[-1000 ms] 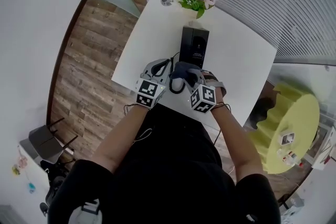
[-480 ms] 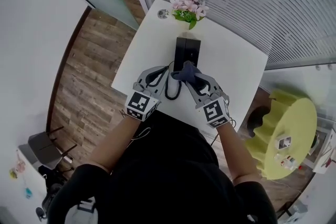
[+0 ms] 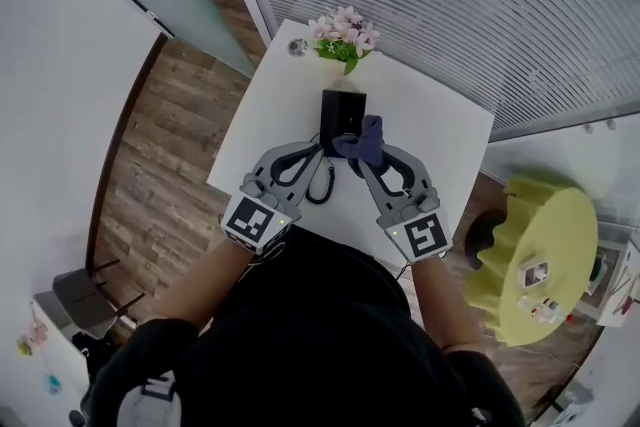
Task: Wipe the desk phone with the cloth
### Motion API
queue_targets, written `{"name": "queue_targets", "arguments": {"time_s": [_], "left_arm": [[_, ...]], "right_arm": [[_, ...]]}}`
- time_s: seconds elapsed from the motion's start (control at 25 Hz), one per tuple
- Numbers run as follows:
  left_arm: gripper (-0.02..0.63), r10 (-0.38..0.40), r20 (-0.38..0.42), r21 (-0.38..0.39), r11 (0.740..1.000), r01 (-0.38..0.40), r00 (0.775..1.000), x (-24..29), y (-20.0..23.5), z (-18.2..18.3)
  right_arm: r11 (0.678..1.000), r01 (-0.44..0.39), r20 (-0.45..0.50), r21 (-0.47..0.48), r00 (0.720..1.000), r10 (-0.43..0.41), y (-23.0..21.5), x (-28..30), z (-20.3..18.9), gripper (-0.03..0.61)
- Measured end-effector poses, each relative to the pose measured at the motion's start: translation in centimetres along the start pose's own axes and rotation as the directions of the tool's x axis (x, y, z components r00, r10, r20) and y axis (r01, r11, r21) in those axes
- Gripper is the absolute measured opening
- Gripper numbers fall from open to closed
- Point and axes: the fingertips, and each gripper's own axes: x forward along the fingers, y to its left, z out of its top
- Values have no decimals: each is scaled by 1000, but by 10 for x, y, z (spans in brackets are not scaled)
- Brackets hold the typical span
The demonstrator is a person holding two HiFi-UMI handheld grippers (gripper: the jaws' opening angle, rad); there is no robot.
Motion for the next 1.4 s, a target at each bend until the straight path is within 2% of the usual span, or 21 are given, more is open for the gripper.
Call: {"name": "queue_targets", "arguments": {"time_s": [0.4, 0.72, 1.28, 1.4], "left_arm": [[11, -32, 64, 31, 999, 30, 997, 8, -2, 34], [11, -18, 90, 14, 1000, 17, 996, 15, 4, 36], [11, -12, 84, 18, 1000, 10, 996, 19, 9, 31], [11, -21, 57, 31, 999, 19, 998, 19, 8, 28]], "right_arm": [[998, 52, 91, 46, 994, -56, -14, -6, 38, 101], [997, 66, 90, 50, 994, -70, -19, 0, 35, 101], [994, 86, 85, 68, 992, -92, -21, 2, 28, 101], [994, 86, 90, 66, 992, -91, -20, 2, 29, 101]]}}
